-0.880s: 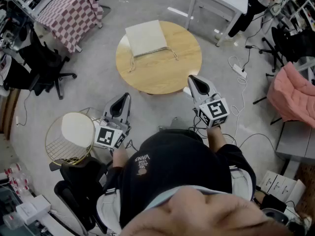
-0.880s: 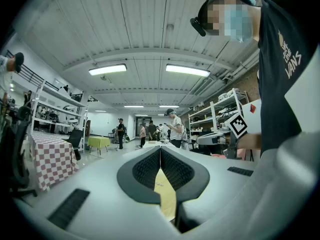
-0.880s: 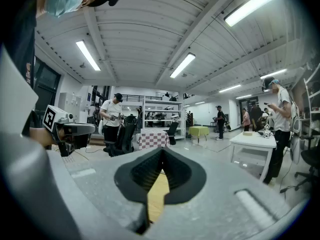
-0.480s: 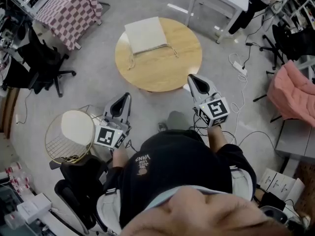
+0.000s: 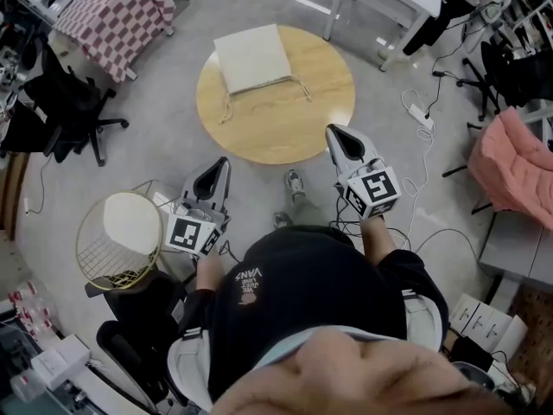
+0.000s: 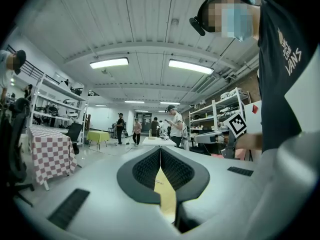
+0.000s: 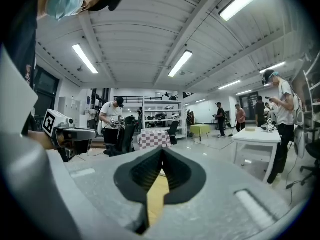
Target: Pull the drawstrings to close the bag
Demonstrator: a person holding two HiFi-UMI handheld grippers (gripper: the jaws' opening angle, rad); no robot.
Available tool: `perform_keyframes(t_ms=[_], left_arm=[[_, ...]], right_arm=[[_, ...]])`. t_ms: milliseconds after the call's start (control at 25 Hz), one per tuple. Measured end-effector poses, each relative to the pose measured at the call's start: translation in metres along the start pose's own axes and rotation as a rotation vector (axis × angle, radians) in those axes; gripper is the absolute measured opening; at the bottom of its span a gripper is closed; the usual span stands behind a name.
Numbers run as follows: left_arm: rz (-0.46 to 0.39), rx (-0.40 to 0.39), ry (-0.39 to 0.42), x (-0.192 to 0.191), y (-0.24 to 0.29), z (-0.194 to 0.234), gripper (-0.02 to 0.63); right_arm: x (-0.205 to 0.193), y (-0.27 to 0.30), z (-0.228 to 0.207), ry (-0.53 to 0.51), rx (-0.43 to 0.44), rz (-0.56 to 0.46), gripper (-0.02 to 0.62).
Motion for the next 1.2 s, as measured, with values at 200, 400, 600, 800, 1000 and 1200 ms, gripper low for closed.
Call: perform_keyframes(t_ms=[200,400,600,800,1000,1200], left_arm=[[0.010,-0.002,0.004,-0.011,0.031,0.013,0.000],[0.014,0.004,0.015,-0.021,0.061,0.026,0.000],[0.017,0.023,0.011,-0.029,0.092,0.045,0.000],[0.029,0.041,0.020,-0.037,0.119,0.057,0.000],[0.026,0.072,0.024,-0.042,0.143,0.073,0.000],[0.028,0.093,0.025,-0.050,0.164,0.081,0.000]], right_arm=[[-0.005,0.024,-0.022,0.014,0.004,-0.009,-0.002],[-0.013,0.046,-0.049,0.023,0.012,-0.005,-0.002],[-0.017,0.077,-0.073,0.030,0.036,-0.006,-0.002],[-0.023,0.102,-0.096,0.040,0.058,-0.001,-0.002],[-0.024,0.128,-0.117,0.040,0.089,-0.003,-0.002],[-0.027,0.147,-0.137,0.041,0.120,-0.005,-0.002]])
Point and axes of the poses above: the fingertips, and each gripper's own axes: y forward along the fingers, z to its left, x out of its top, the point moved 1 cm from there along -y, backward along the fingers, and after that the axes turned 13 degrees about -z, right-handed, at the moved point
